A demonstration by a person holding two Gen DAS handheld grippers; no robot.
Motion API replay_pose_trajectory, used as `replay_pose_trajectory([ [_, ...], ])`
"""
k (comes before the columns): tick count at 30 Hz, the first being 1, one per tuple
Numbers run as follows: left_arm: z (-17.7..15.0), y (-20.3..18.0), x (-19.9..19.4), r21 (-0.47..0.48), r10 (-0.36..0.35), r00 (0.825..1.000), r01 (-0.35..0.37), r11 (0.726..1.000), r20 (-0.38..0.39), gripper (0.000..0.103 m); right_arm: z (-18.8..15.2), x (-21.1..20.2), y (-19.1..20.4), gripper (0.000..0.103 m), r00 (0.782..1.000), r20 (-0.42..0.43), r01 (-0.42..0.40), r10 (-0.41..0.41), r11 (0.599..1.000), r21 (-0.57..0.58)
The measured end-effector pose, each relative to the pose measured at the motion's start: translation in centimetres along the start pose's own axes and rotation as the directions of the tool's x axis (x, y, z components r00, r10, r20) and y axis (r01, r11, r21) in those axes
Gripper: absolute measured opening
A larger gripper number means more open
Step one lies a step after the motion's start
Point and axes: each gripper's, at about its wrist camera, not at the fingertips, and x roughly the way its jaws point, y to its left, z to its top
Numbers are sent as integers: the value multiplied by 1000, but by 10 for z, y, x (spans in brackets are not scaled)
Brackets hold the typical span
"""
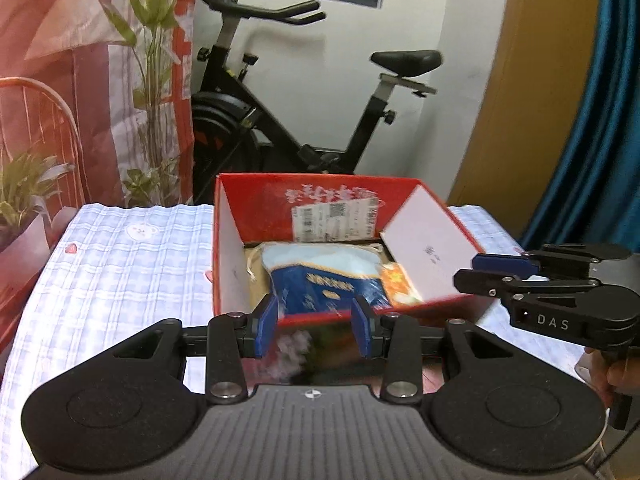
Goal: Organize soft objects
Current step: 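Lift the cotton pad bag with the left tool and release it into the box, then lower the left tool onto the black dotted gloves and close it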
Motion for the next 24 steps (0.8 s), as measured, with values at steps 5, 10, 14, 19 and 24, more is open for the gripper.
replay_pose_trajectory([
  [5, -41, -10, -19, 13, -23, 1000, 23, 1000, 12, 42, -33, -34, 18, 26, 998, -5, -58, 58, 998, -19],
  [10, -87, -12, -16, -20, -24, 999, 23, 1000, -29, 42, -79, -47, 30, 26, 994, -72, -79, 80, 997, 14],
  [14, -111, -8, -10, -61, -27, 998, 24, 998, -53, 42, -118, -54, 42, 27, 992, -102, -77, 76, 997, 3],
  [19, -128, -14, -5, -35, -21, 998, 19, 999, -65, 42, -152, -59, 47, 30, 990, -130, -60, 63, 998, 24],
  [24, -142, -20, 1, -35, -17, 997, 14, 999, -75, 42, -170, -57, 43, 30, 990, -134, -22, 30, 998, 62],
])
